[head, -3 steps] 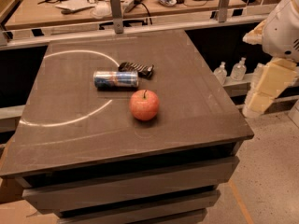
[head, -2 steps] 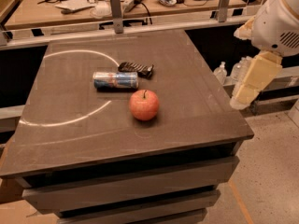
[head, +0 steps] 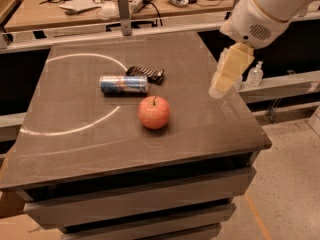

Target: Place redbull can upright

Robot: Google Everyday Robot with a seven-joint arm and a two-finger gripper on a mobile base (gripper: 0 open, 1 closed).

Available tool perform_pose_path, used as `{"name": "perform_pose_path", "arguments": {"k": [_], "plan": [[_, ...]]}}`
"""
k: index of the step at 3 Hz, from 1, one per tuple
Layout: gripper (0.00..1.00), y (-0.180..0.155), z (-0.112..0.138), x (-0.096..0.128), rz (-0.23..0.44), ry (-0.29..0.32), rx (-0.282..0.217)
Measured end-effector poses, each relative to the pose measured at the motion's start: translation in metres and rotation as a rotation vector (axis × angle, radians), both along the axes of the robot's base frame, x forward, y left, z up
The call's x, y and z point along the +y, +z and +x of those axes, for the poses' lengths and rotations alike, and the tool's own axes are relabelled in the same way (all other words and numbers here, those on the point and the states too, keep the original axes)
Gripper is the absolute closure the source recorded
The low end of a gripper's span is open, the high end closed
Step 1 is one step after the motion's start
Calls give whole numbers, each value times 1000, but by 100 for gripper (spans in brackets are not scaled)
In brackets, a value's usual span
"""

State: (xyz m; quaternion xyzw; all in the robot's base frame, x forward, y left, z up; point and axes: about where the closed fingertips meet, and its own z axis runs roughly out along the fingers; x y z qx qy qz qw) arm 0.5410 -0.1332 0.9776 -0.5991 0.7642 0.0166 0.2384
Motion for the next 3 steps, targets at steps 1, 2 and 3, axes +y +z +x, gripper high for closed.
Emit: {"name": "perform_pose_path", "arguments": {"k": [1, 2, 3], "plan": [[0, 5, 26, 33, 22, 30, -10], [0, 13, 46, 84, 26, 88, -23], [0, 13, 57, 119, 22, 126, -19]]}}
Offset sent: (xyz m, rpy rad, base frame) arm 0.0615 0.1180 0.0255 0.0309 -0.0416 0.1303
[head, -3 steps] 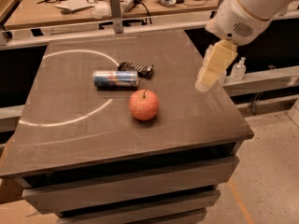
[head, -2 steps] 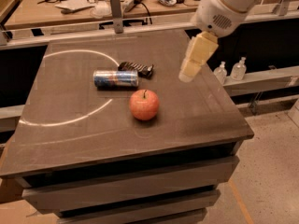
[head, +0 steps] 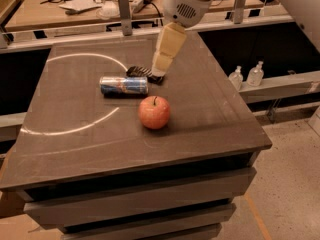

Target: Place redbull can upright

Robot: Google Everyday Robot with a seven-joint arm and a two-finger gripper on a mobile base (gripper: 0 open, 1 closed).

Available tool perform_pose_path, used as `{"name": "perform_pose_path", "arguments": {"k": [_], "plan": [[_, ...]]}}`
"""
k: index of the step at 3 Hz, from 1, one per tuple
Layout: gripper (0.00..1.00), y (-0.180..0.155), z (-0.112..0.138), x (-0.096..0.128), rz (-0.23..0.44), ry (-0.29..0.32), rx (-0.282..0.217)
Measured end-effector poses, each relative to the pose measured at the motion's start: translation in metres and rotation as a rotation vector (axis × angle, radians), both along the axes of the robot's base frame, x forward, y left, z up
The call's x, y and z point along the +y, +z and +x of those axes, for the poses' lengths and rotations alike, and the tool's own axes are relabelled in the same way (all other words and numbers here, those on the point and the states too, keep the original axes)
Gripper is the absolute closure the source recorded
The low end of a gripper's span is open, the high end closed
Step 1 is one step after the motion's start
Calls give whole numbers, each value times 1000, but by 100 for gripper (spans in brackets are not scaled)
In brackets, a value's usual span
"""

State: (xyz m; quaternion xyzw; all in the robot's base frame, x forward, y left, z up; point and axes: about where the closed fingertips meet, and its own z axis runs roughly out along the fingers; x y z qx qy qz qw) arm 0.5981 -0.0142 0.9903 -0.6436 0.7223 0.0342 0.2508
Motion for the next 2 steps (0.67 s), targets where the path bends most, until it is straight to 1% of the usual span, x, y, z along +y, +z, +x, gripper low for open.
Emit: {"name": "perform_pose_path", "arguments": {"k": [1, 2], "plan": [[0, -17, 14, 28, -23, 38, 35], [0, -27, 15, 38, -25, 44, 58]]}}
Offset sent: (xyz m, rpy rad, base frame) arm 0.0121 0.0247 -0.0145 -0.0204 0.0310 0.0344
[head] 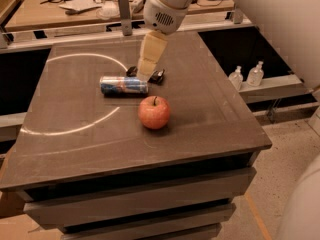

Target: Place redbull can upright

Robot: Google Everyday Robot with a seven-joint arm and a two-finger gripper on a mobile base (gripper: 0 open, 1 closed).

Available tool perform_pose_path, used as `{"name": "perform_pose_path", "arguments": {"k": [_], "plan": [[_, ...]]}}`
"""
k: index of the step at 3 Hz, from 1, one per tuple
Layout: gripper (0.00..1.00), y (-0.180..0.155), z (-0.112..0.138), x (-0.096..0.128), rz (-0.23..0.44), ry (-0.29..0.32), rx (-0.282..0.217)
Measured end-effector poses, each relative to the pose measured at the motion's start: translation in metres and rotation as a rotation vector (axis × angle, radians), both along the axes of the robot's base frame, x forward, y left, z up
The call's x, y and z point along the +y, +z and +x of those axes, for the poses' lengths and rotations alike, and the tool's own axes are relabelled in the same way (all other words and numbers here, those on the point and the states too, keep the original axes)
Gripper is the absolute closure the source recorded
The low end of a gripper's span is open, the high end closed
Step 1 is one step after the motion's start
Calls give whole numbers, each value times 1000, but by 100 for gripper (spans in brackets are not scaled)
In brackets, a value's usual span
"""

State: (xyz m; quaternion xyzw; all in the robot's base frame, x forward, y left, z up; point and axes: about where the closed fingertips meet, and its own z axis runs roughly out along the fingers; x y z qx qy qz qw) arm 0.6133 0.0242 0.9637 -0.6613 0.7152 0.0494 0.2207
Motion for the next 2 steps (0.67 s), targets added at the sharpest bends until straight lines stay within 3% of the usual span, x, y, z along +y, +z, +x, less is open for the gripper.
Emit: {"name": "perform_pose_path", "arguments": {"k": [1, 2], "plan": [[0, -8, 0, 6, -1, -3, 20], [0, -35, 7, 31, -15, 21, 68]]}}
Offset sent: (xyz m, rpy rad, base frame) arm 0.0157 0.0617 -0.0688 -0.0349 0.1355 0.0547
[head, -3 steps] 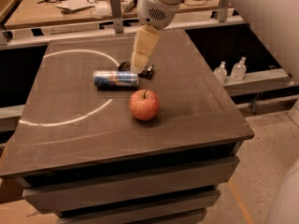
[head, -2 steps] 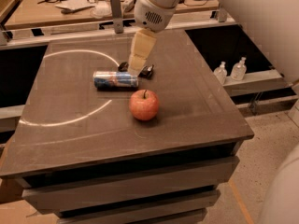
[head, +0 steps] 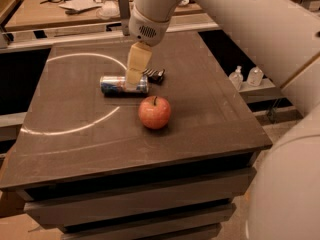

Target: Place redbull can upright

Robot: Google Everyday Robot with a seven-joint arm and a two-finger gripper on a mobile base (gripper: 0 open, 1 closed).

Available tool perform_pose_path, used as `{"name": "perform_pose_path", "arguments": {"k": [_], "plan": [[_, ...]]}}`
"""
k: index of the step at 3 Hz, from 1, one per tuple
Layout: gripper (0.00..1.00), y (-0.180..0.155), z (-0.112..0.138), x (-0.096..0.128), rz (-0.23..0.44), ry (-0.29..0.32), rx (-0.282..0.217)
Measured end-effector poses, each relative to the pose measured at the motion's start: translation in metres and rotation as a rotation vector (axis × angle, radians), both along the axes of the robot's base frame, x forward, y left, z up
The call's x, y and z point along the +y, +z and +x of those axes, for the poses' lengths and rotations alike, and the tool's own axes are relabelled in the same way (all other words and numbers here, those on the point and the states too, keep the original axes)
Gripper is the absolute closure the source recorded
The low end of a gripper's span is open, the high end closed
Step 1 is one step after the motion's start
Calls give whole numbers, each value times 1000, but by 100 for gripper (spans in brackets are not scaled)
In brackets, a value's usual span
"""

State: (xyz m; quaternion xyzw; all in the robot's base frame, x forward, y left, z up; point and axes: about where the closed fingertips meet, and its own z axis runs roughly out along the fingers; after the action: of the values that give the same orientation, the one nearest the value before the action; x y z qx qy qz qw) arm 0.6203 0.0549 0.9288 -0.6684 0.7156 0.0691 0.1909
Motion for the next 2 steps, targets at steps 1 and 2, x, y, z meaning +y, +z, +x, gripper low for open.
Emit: {"name": "perform_pose_path", "arguments": {"k": [1, 2], "plan": [[0, -32, 9, 36, -23, 43, 51], [0, -55, 13, 59, -42, 63, 91]]}}
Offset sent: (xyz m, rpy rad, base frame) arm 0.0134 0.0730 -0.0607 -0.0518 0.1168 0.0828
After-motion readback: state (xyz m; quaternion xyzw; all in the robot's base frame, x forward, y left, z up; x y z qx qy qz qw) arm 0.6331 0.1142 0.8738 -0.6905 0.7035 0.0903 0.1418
